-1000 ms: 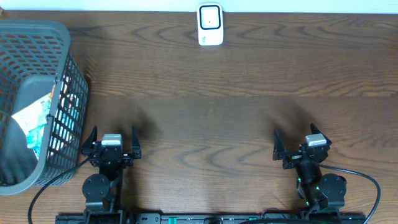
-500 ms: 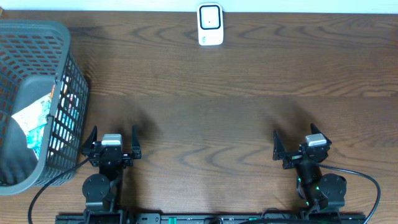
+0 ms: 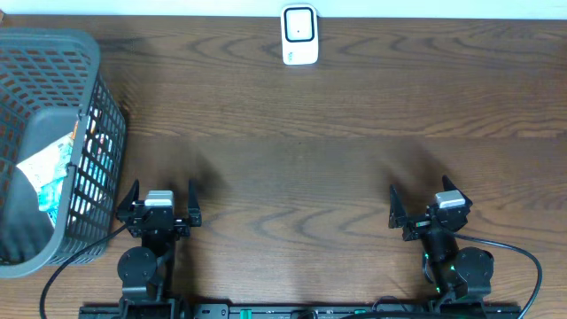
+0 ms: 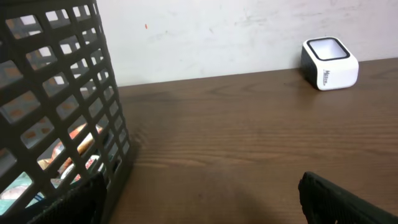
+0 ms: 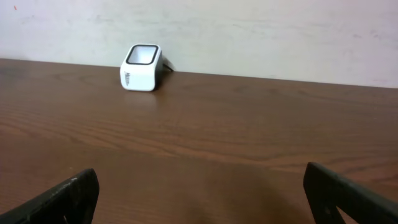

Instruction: Scan the item barcode

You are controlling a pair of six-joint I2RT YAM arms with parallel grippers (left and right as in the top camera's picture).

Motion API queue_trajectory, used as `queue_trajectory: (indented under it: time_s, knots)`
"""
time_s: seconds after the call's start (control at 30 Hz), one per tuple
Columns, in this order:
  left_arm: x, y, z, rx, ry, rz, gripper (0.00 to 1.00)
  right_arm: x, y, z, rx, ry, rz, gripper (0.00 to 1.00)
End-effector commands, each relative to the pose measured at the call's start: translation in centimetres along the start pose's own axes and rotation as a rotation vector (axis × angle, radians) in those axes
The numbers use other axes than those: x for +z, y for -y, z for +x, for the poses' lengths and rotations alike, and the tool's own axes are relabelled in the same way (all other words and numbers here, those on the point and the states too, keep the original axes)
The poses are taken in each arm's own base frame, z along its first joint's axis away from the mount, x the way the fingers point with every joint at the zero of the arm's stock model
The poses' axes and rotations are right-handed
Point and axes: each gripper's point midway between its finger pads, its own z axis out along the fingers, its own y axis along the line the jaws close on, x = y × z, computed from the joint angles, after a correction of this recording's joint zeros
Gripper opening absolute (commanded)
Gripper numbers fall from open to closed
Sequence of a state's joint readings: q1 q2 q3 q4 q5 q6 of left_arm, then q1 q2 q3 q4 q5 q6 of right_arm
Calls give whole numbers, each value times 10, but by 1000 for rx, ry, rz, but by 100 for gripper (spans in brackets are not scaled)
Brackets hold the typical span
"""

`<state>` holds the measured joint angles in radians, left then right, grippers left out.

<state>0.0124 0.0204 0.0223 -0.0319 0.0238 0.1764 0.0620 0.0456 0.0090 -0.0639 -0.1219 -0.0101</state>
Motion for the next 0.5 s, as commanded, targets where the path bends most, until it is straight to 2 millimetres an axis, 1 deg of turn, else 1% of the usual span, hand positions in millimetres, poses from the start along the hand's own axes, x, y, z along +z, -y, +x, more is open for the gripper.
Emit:
queue_trajectory:
  time_s: [0.0, 0.13, 0.33, 0.47]
  knots:
    - [-2, -3, 1, -44, -23, -13, 97, 0, 2, 2, 15, -5, 10, 99]
    - [-7, -6, -27, -66, 27, -17, 97, 0, 2, 2, 15, -5, 10, 99]
    - [-5, -7, -47, -107, 8, -10, 98, 0, 2, 2, 15, -5, 10, 99]
    - [1, -1, -70, -108, -16, 43, 98, 0, 2, 2, 15, -5, 10, 99]
